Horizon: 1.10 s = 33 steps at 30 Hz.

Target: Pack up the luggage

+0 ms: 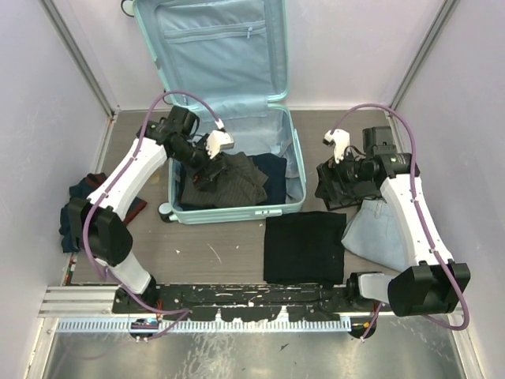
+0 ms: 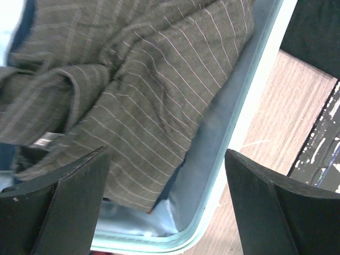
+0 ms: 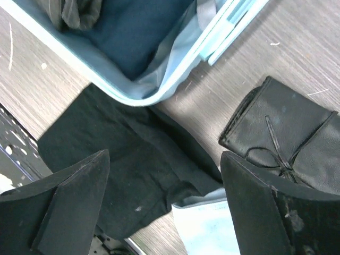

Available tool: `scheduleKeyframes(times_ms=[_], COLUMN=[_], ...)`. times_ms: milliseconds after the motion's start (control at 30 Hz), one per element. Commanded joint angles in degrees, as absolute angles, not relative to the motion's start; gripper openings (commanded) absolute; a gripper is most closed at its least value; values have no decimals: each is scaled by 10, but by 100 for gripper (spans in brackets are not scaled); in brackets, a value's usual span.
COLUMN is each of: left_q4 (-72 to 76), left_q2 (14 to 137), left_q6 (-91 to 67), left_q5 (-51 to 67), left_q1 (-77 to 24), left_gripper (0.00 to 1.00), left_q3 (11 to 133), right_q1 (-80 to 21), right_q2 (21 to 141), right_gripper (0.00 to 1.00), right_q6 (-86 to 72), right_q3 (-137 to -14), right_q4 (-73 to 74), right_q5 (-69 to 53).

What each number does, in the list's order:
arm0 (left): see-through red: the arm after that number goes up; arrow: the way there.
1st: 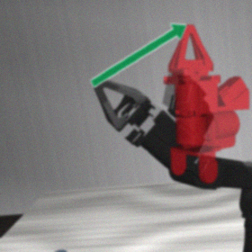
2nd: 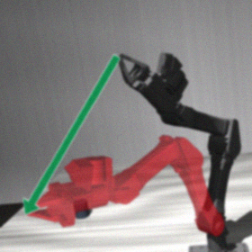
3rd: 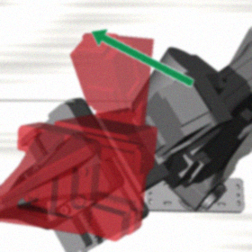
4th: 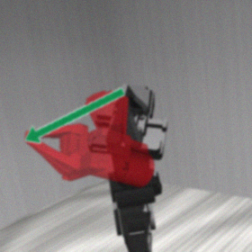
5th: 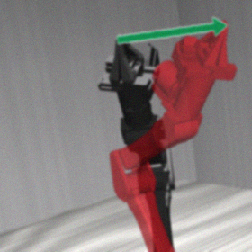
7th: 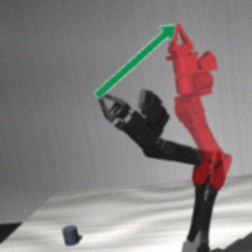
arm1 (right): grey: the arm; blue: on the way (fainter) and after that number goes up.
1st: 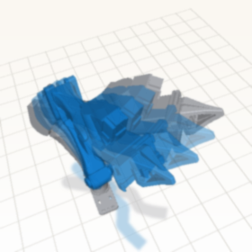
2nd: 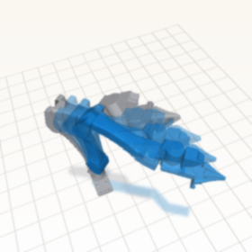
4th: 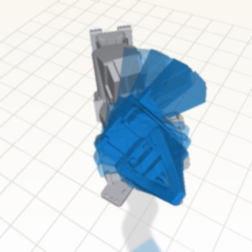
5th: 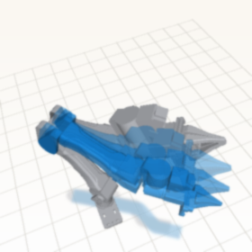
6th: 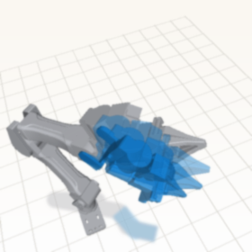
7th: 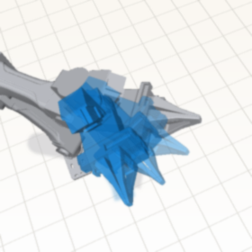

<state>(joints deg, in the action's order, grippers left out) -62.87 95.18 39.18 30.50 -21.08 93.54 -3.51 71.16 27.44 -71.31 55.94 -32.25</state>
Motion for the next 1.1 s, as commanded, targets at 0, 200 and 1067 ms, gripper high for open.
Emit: scheduleKeyframes(times_ms=[0,200,1067], left_q4=[-564,-548,-568], left_q2=[897,870,828], left_q6=[371,358,342], left_q5=[349,350,315], left_q1=[-220,-238,-240], left_gripper=[89,92,93], left_q3=[882,846,816], right_q1=[-30,-31,-78], right_q2=[704,694,713], right_gripper=[89,89,9], right_q6=[381,433,495], right_q3=[-682,-571,-447], right_q4=[600,504,375], right_q5=[-344,-349,-392])
